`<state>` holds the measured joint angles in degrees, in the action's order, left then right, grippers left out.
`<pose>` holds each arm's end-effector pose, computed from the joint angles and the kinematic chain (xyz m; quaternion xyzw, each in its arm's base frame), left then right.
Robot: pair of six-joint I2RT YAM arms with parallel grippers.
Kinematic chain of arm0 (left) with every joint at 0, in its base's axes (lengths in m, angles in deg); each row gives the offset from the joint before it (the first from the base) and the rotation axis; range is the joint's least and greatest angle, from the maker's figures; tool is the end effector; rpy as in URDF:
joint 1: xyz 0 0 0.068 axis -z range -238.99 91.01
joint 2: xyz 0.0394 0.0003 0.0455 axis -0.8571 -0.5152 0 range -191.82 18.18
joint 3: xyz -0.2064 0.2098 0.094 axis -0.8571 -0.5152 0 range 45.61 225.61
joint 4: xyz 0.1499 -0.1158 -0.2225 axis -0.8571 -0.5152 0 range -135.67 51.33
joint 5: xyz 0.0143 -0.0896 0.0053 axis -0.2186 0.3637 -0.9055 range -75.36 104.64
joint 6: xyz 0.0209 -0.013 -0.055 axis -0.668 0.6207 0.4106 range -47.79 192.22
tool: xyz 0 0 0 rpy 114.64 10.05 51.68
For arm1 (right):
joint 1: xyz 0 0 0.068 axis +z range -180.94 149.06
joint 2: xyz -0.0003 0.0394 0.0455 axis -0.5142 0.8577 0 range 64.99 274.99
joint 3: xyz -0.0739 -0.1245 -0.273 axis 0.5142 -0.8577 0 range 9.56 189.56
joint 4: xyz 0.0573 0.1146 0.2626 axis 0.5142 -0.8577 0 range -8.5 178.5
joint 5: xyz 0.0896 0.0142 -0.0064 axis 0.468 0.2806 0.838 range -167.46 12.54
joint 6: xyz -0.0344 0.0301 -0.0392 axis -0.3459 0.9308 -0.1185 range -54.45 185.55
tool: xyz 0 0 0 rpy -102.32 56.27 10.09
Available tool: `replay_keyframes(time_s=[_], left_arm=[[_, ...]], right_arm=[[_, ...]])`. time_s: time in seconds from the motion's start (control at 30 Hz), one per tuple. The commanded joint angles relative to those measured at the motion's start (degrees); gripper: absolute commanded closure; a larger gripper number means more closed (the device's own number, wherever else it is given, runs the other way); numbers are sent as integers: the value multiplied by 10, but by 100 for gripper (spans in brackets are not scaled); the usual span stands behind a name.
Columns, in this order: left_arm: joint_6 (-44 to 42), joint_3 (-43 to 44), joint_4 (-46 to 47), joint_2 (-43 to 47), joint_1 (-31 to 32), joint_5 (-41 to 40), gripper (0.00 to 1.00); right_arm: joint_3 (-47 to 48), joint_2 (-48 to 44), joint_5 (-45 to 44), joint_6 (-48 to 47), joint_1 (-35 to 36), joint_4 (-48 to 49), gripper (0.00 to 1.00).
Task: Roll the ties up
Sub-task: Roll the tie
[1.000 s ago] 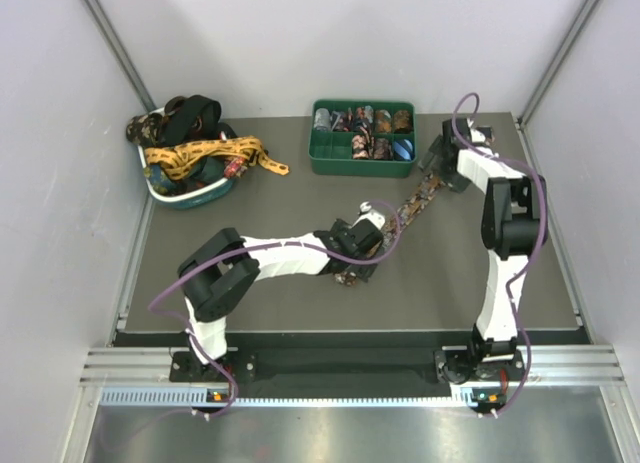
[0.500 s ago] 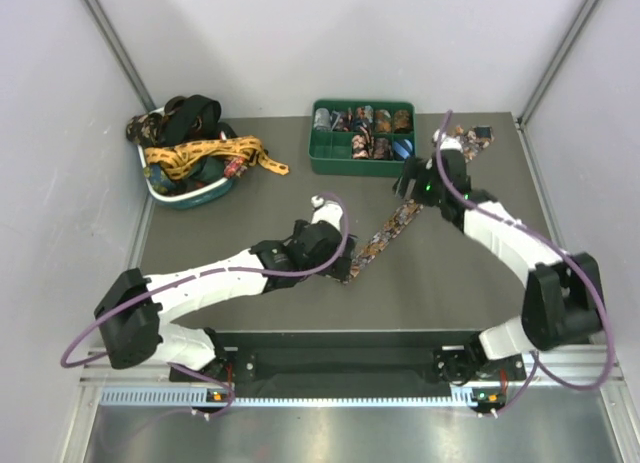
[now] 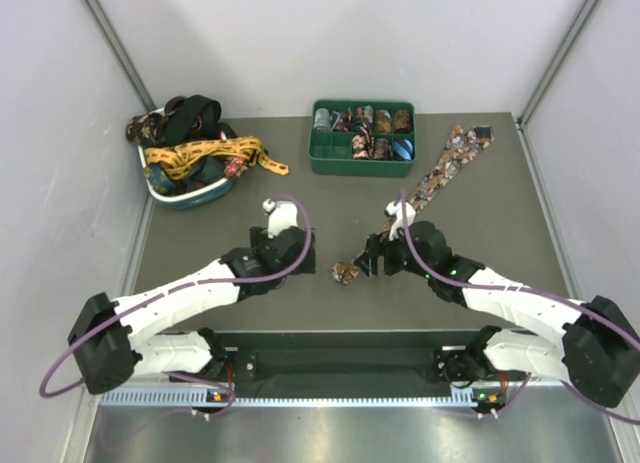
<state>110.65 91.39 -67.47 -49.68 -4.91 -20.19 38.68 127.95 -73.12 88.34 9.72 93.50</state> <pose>0.1709 -0.1925 0.2580 0.0230 0.9044 -0.0358 0.4247 0.1880 0.1661 0.2200 -0.1527 0.8469 0.2950 0.4153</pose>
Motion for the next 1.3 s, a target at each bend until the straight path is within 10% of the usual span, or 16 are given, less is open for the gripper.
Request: replay_keyframes(time_s=[0.0, 0.17, 0.83, 1.27], left_arm=[[2, -23, 22, 33, -82, 32, 1], [-13, -37, 36, 55, -186, 113, 1], [-49, -133, 139, 87, -192, 170, 2], [-64, -148, 175, 76, -191, 216, 3]], right_arm=[[13, 30, -18, -31, 49, 74, 21], [76, 94, -74, -70, 119, 43, 26], [162, 290, -309, -55, 249, -10, 37], [67, 248, -263, -51, 258, 135, 79]])
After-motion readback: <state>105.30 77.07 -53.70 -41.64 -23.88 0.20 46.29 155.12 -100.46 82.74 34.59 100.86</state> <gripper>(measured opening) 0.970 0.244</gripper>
